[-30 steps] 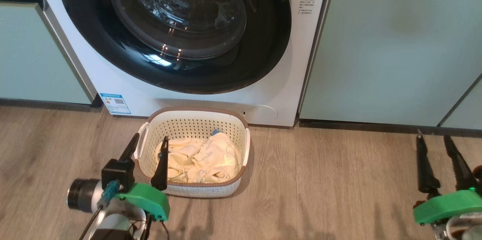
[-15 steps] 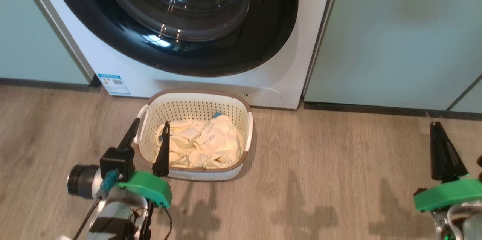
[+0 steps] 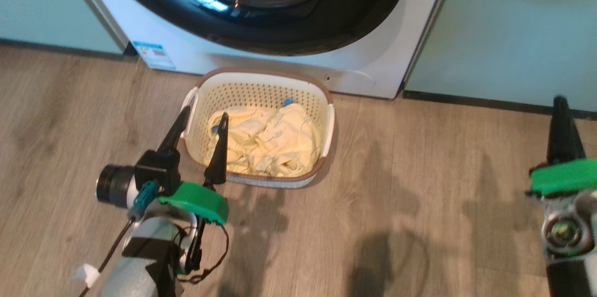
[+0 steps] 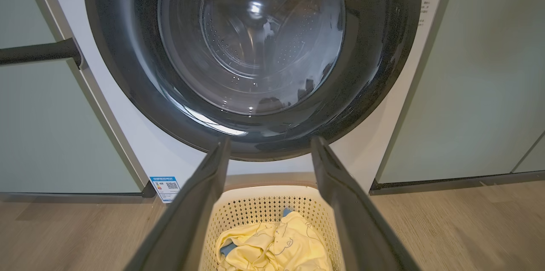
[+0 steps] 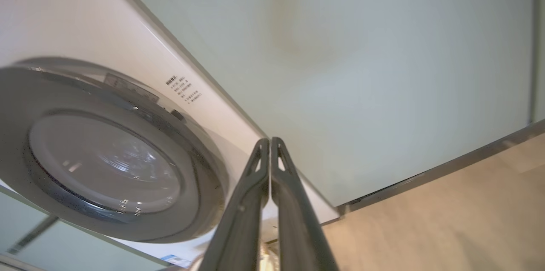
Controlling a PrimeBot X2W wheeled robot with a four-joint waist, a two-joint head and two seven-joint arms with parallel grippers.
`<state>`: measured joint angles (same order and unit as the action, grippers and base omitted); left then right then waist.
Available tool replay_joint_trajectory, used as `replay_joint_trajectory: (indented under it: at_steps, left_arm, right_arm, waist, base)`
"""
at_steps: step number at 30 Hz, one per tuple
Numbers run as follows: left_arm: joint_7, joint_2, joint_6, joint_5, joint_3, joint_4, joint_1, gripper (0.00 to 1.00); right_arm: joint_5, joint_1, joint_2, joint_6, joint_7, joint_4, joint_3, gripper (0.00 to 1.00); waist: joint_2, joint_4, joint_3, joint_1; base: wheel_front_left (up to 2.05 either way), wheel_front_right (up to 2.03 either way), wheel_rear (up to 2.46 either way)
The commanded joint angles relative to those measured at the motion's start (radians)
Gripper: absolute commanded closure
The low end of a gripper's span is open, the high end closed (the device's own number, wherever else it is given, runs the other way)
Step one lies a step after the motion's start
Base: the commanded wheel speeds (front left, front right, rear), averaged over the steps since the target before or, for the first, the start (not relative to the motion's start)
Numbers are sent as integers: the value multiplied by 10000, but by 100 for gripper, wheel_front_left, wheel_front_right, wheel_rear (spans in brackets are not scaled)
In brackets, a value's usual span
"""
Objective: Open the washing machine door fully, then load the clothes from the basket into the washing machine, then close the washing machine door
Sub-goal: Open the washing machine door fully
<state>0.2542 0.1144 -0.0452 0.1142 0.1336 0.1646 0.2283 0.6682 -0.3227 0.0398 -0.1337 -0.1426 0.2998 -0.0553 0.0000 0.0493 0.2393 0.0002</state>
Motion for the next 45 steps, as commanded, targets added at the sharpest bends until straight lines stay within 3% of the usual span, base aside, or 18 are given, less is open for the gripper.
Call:
replay_joint_trajectory:
  at_steps: [1,10,16,28,45]
  left_arm:
    - [76,134,41,-113,-312,-372,470,0]
    - [76,-84,154,-200,-132,-416,944,0]
    - [76,-188,201,-228,-92,-402,1064,0]
    - [76,-313,314,-307,-24,-414,1215,0]
    - [76,-522,469,-306,272,-437,1526,0]
  right_arm:
    - [715,-593,113,30,298,-412,288,100]
    - [6667,-2013,110,30,3530,15,-486,100]
    - [8934,-2861,115,30,5473,1082,-890,100]
    - [10694,-4731,612,30,7840,3056,-649,100]
    - [11291,-8803,1444,30,8265,5764,400,100]
  waist:
    - [0,234,293,-2]
    - [0,678,821,-2]
    - [0,822,1023,-2]
    - [0,1010,1420,-2]
    - [0,1614,1944,-2]
  base:
    - [0,0,0]
    - [0,0,0]
    - [0,0,0]
    - [0,0,0]
    - [0,0,0]
